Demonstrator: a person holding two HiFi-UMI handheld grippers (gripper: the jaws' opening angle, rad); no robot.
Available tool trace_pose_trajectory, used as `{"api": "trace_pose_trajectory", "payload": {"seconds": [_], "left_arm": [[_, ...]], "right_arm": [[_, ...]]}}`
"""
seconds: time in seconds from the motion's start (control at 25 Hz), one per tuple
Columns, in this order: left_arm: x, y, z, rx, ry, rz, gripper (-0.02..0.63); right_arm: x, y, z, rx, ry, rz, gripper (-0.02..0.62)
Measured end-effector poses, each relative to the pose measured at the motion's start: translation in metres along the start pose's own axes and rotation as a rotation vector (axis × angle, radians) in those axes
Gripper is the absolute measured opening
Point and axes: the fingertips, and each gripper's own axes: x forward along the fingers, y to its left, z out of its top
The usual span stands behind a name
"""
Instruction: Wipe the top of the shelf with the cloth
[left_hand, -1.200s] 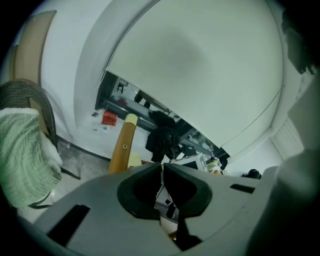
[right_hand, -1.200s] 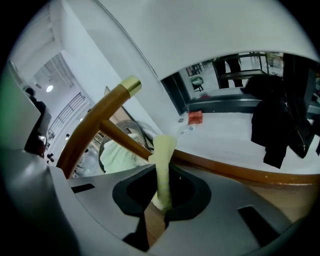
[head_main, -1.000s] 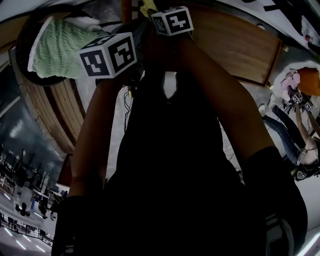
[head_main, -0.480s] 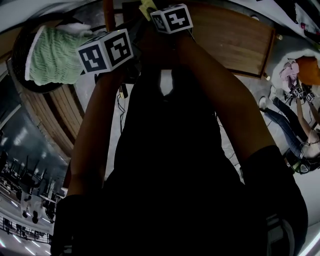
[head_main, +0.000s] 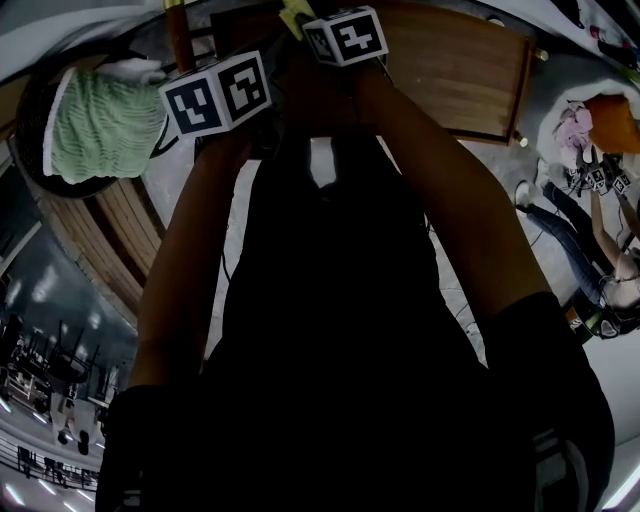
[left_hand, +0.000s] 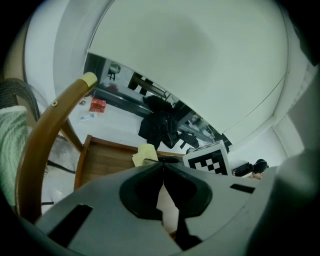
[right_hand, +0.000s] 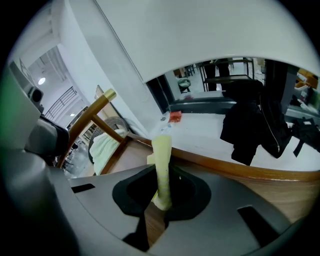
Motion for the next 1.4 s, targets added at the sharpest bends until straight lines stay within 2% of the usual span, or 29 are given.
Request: {"api": "trace_pose_trajectory", "payload": {"seconds": [0.48,1.4], "left_arm": [[0.054,-0.032,-0.022,0.008,0.054,0.018,0.012],[0.145,-0.154,-0.048,0.056,0.129,-0.075,0.012]], "right_arm": [[-0.046,-0.064,-0.022,0.026,-0.002,-0.05,0.055],[-0.157,-0.209,-0.067,0.115,-0.037,-0.18,0.055]]}}
